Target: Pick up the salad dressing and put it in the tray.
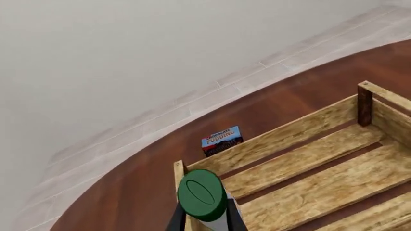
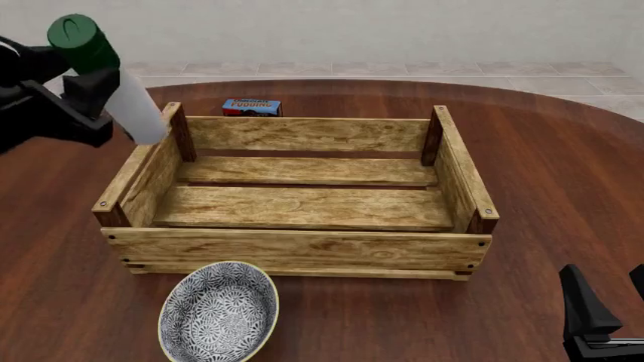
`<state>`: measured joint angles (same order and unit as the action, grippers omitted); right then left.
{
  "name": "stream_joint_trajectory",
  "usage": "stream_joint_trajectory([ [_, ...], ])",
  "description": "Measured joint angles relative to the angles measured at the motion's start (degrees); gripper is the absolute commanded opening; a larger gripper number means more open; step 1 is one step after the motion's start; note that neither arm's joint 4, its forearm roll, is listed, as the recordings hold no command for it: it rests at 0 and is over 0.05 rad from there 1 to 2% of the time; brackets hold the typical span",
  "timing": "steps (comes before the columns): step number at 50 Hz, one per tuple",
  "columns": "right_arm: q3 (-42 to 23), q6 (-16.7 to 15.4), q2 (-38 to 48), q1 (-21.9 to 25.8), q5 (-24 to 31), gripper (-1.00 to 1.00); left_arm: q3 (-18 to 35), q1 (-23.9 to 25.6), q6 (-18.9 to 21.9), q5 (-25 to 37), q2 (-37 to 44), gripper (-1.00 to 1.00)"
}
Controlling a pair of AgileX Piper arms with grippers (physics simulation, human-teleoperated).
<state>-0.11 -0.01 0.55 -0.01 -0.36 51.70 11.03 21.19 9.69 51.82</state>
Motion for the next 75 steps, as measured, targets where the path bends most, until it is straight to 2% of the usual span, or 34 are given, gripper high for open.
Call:
stream_joint_trajectory([
  [17,0.00,0.00,0.00,0.00,0.00,1.00,2.66,6.21,-1.60,-3.73,7.35,-1.00],
  [37,0.00,0.00,0.00,0.00,0.00,1.00,3.04,12.69,-4.22,-8.84,15.35,-1.00],
  [59,0.00,0.00,-0.01,0.00,0.00,1.00,3.78,16.51,-7.17,-13.61,24.71,-1.00],
  [75,0.00,0.00,-0.01,0.00,0.00,1.00,4.57,16.90,-8.55,-16.55,30.45,-1.00],
])
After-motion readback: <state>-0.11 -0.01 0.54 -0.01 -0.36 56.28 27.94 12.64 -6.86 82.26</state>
